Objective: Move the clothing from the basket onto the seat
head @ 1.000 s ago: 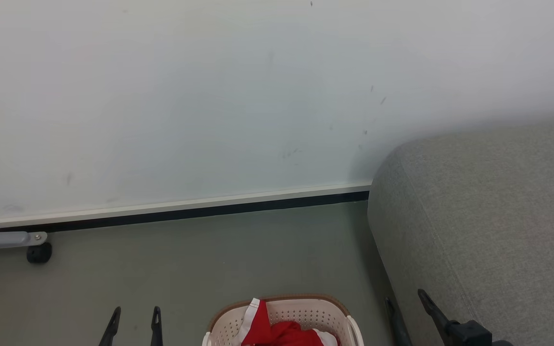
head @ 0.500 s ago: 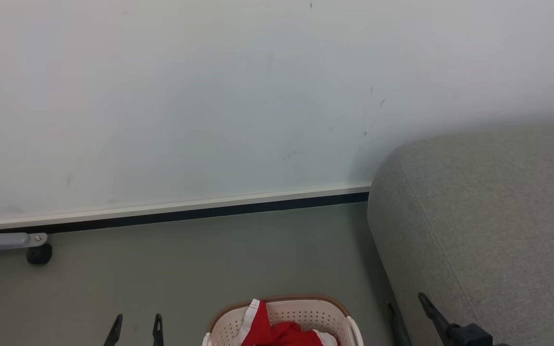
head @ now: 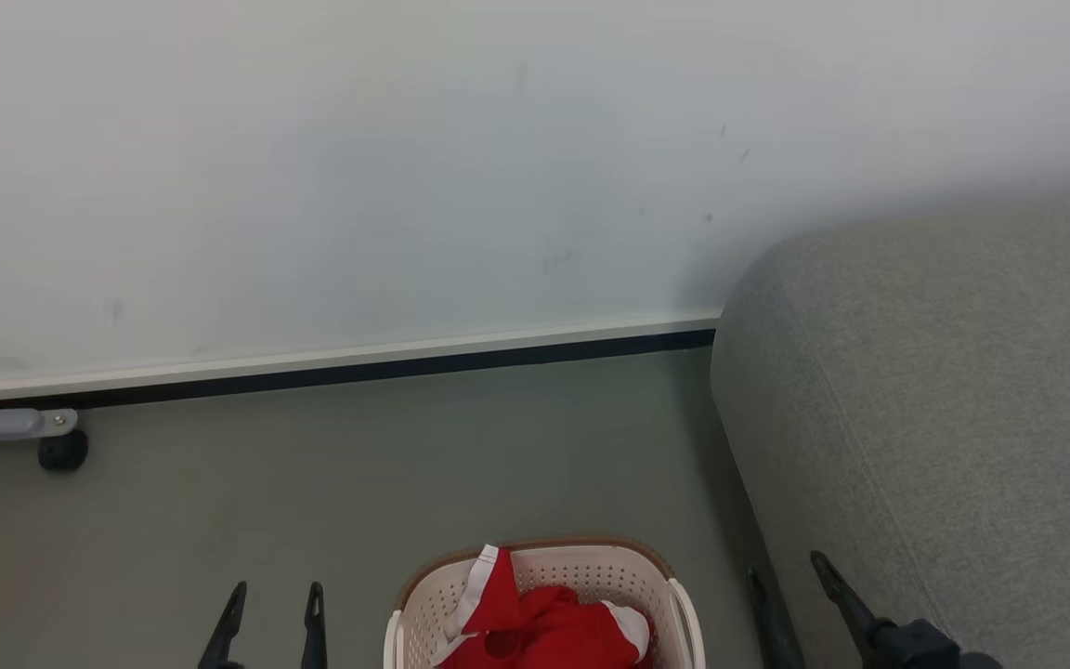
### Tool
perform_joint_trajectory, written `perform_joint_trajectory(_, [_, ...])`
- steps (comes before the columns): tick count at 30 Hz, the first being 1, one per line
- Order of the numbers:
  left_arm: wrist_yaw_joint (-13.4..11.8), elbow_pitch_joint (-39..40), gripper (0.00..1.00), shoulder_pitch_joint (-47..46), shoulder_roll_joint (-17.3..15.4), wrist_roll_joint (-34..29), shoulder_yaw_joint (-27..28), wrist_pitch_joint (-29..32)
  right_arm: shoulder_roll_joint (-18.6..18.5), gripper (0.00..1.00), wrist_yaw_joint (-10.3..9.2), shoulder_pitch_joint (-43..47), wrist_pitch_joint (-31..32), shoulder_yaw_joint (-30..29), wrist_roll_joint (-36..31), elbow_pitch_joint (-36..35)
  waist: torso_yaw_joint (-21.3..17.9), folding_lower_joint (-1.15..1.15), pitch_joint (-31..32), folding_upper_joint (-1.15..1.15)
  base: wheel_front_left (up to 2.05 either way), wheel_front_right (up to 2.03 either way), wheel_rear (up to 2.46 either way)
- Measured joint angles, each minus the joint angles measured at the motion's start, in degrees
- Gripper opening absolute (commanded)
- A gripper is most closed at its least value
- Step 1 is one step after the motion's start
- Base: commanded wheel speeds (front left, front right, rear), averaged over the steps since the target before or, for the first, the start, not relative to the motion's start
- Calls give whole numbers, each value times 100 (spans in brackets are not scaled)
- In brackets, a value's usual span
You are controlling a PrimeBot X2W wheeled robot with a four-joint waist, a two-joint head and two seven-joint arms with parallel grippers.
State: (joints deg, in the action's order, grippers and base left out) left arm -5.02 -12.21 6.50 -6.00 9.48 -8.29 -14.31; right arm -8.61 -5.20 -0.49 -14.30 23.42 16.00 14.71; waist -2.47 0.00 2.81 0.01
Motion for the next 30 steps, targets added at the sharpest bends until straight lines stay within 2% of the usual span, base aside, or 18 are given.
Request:
perform_joint_trajectory(13, [107, -78, 100, -553, 36, -142, -237, 0, -2, 100, -34, -83, 0, -143, -223, -542, -99, 1, -808, 0, 0, 0, 0])
perform_joint_trajectory(30, [459, -1254, 100, -1783, 181, -658, -1136, 231, -94, 100, -87, -315, -23, -376, -509, -1062, -434, 1, -2048, 0, 0, 0, 0])
